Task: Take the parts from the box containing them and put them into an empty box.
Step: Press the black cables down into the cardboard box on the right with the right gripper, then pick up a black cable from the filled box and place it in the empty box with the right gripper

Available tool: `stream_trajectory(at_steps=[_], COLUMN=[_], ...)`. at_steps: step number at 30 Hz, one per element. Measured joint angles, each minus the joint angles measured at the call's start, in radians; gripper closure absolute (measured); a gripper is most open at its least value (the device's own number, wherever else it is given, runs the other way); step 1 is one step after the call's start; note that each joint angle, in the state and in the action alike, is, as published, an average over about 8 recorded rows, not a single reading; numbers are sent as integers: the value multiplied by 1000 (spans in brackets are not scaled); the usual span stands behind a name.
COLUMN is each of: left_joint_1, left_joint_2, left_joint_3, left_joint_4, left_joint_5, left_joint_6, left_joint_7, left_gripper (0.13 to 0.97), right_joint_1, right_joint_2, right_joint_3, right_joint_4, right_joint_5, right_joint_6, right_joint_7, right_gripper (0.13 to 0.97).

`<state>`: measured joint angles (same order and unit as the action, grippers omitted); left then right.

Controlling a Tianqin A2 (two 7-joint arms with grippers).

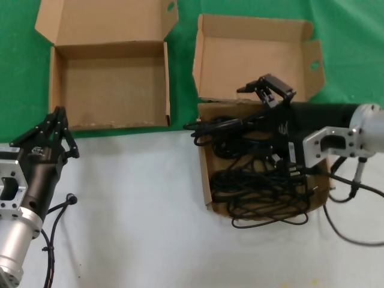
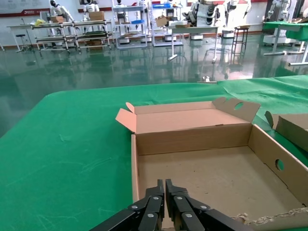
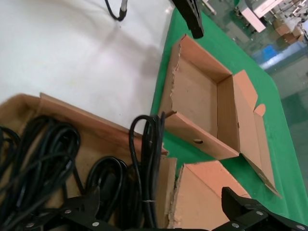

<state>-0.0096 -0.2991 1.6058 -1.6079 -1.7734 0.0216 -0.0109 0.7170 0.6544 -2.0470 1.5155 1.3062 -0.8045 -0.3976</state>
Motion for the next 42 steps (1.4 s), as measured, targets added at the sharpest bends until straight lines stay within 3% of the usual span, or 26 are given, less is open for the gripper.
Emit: stream_trajectory(at_steps=[13,21,25,33,42], left_joint_1=[0,0,0,0,0], left_joint_2=[0,0,0,0,0], left_joint_3=[0,0,0,0,0], left_joint_4=[0,0,0,0,0], left_joint_5=[0,0,0,0,0], left_joint_6=[0,0,0,0,0], left_joint_7=[0,0,0,0,0], left_gripper=[950,952,952,952,952], right_joint_1=[66,84,93,100,99], right_joint_2=[-72,-89,-95,-108,-91], right_joint_3=[-43,-55,-58,-65,-63], right_joint_4=[-104,-149,-166,-187,-135], right_joint_5=[-19,-25,-25,-19,-28], right_joint_6=[8,10,12,12,-8], right_joint_7=[-66,-85,-93,-110,-69], right_gripper=[316,506,506,712,852])
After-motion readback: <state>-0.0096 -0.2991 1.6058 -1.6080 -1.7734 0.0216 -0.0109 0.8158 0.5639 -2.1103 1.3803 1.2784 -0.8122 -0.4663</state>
